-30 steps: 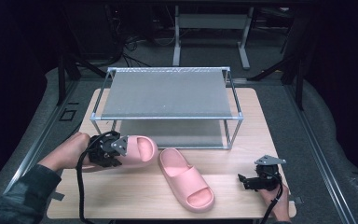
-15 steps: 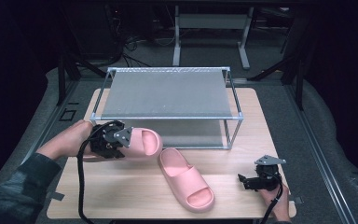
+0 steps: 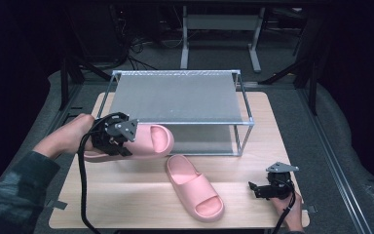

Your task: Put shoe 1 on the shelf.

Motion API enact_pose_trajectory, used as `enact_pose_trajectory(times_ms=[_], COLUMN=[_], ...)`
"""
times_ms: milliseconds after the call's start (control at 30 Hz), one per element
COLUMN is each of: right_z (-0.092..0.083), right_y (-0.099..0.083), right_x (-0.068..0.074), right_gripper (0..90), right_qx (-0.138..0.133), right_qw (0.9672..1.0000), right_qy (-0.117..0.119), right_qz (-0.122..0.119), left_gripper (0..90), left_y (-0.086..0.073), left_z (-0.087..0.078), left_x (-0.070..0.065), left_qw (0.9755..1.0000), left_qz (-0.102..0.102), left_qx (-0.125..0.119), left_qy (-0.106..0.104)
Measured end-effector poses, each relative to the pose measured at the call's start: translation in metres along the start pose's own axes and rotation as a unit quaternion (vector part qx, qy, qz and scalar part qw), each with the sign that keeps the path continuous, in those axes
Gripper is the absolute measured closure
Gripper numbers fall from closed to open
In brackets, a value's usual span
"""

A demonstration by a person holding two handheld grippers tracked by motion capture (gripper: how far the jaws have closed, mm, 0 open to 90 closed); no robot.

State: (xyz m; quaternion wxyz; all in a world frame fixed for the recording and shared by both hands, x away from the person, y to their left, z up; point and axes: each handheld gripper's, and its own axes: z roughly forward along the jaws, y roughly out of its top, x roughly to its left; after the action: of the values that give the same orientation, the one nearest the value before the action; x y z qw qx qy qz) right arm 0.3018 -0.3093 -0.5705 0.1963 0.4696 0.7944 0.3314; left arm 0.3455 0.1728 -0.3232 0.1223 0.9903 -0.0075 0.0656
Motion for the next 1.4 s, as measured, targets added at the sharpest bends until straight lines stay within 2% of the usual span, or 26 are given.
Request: enact_pose_trajectory(times_ms=[67, 167, 200, 233, 267, 433, 467, 533, 600, 733, 767, 800, 900, 933, 967, 1000, 1067, 1300, 1333, 1367, 1400], right_z=[0.000, 0.000, 0.000, 0.000, 0.000, 0.000, 0.000, 0.000, 0.000, 0.000, 0.000, 0.000, 0.000, 0.000, 0.000, 0.000, 0.000, 0.000, 0.000, 0.000, 0.000], right_y=[0.000, 0.000, 0.000, 0.000, 0.000, 0.000, 0.000, 0.000, 0.000, 0.000, 0.000, 0.000, 0.000, 0.000, 0.000, 0.000, 0.000, 0.000, 0.000, 0.000, 0.000], right_x=[0.000, 0.000, 0.000, 0.000, 0.000, 0.000, 0.000, 0.000, 0.000, 0.000, 0.000, 0.000, 0.000, 0.000, 0.000, 0.000, 0.000, 0.000, 0.000, 0.000, 0.000], right_gripper=[1.1, 1.1, 1.1, 1.1, 1.1, 1.1, 1.1, 1.1, 1.0, 1.1, 1.1, 1.1, 1.1, 1.1, 1.1, 1.1, 1.1, 1.1, 1.1, 1.1, 1.1], right_qx=[-0.002, 0.000, 0.000, -0.002, -0.002, 0.000, 0.000, -0.002, -0.002, 0.000, -0.002, -0.002, -0.002, -0.002, -0.002, -0.002, -0.002, -0.002, -0.002, -0.002, -0.002], right_qw=[1.0000, 1.0000, 1.0000, 1.0000, 1.0000, 1.0000, 1.0000, 1.0000, 1.0000, 1.0000, 1.0000, 1.0000, 1.0000, 1.0000, 1.0000, 1.0000, 1.0000, 1.0000, 1.0000, 1.0000, 1.0000], right_qy=[0.000, 0.000, 0.000, 0.000, 0.000, 0.000, 0.000, 0.000, -0.001, 0.000, 0.000, 0.000, 0.000, 0.000, 0.000, 0.000, 0.000, 0.000, 0.000, 0.000, 0.001], right_qz=[0.000, -0.001, -0.001, 0.000, 0.000, 0.000, 0.000, 0.000, 0.000, -0.001, 0.000, 0.000, 0.000, 0.000, 0.000, 0.000, 0.000, -0.001, -0.001, -0.001, -0.001], left_gripper=[82.6, 82.6, 82.6, 82.6, 82.5, 82.6, 82.6, 82.6, 82.5, 82.5, 82.6, 82.6, 82.7, 82.8, 82.8, 82.8, 82.8, 82.9, 82.8, 82.8, 82.8], left_y=[0.001, 0.004, 0.004, 0.005, 0.005, 0.008, 0.008, 0.010, 0.011, 0.015, 0.017, 0.017, 0.022, 0.022, 0.026, 0.026, 0.030, 0.044, 0.049, 0.049, 0.051], left_z=[-0.003, -0.009, -0.009, -0.012, -0.012, -0.017, -0.017, -0.020, -0.020, -0.020, -0.020, -0.020, -0.021, -0.021, -0.021, -0.021, -0.021, -0.023, -0.022, -0.022, -0.021], left_x=[0.003, 0.009, 0.009, 0.014, 0.014, 0.025, 0.025, 0.030, 0.032, 0.041, 0.046, 0.046, 0.055, 0.055, 0.058, 0.058, 0.061, 0.078, 0.084, 0.084, 0.086], left_qw=[1.0000, 0.9996, 0.9996, 0.9991, 0.9991, 0.9968, 0.9968, 0.9953, 0.9947, 0.9900, 0.9869, 0.9869, 0.9824, 0.9824, 0.9805, 0.9805, 0.9784, 0.9665, 0.9629, 0.9629, 0.9609], left_qz=[-0.005, -0.026, -0.026, -0.040, -0.040, -0.068, -0.068, -0.085, -0.091, -0.131, -0.150, -0.150, -0.171, -0.171, -0.180, -0.180, -0.190, -0.239, -0.253, -0.253, -0.260], left_qx=[-0.003, -0.014, -0.014, -0.017, -0.017, -0.033, -0.033, -0.035, -0.035, -0.035, -0.038, -0.038, -0.041, -0.041, -0.041, -0.041, -0.040, -0.043, -0.040, -0.040, -0.040], left_qy=[-0.002, 0.000, 0.000, 0.002, 0.002, 0.023, 0.023, 0.030, 0.033, 0.040, 0.046, 0.046, 0.065, 0.065, 0.068, 0.068, 0.071, 0.083, 0.086, 0.086, 0.088])
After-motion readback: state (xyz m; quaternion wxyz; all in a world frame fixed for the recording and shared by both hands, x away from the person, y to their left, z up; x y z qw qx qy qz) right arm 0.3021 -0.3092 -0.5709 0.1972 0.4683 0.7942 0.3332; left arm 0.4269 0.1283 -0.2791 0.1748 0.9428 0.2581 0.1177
